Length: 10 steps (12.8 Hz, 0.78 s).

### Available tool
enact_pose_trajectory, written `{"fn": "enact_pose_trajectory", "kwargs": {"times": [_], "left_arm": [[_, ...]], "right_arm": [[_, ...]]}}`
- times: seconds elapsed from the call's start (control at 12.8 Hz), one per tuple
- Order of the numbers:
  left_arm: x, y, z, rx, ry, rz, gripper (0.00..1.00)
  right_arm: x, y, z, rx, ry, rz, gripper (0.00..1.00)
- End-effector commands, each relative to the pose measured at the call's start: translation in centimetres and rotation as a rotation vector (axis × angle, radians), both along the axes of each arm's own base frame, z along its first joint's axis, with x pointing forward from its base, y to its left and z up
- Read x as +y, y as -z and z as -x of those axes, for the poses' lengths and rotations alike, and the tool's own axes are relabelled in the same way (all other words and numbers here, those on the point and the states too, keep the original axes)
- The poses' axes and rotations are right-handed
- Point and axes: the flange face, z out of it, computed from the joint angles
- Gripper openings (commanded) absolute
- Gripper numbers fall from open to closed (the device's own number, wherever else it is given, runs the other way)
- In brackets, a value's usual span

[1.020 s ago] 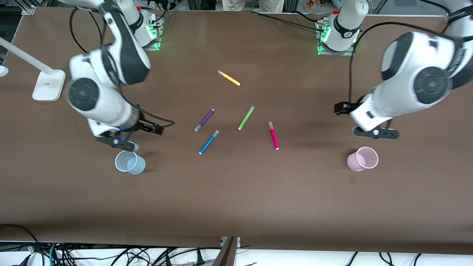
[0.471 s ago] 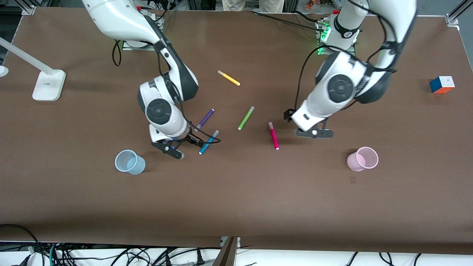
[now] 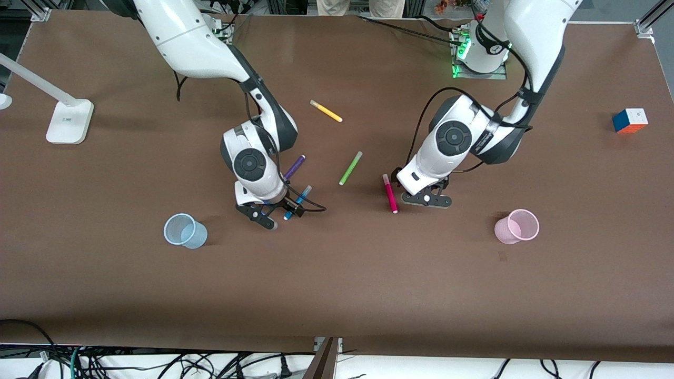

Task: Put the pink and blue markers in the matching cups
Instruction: 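Grasp the pink marker with the left gripper while the right gripper grasps the blue marker, then lift the blue marker with the right gripper toward the blue cup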

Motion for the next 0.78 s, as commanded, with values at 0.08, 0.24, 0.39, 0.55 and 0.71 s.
{"fn": "enact_pose_trajectory", "kwargs": {"times": [0.08, 0.24, 0.39, 0.55, 0.71], "left_arm": [[-1.9, 3.4, 0.1, -0.028, -0.006, 0.03, 1.0], [-3.5, 4.1, 1.0, -0.017, -0.023, 0.028, 1.0], [-3.7, 6.3, 1.7, 0.019, -0.03, 0.021, 1.0], [-4.4, 6.5, 2.3, 0.027, -0.078, 0.011, 1.0], [-4.8, 6.6, 2.5, 0.031, -0.111, 0.008, 1.0]], "right_arm": [[2.1, 2.0, 0.4, -0.039, 0.011, -0.027, 0.99], [2.1, 2.0, 0.4, -0.04, 0.004, -0.028, 0.99], [2.4, 1.9, 0.6, -0.039, 0.0, -0.03, 0.98], [2.5, 1.8, 0.7, -0.039, -0.003, -0.03, 0.98], [2.6, 1.6, 0.7, -0.039, -0.007, -0.03, 0.92]]}}
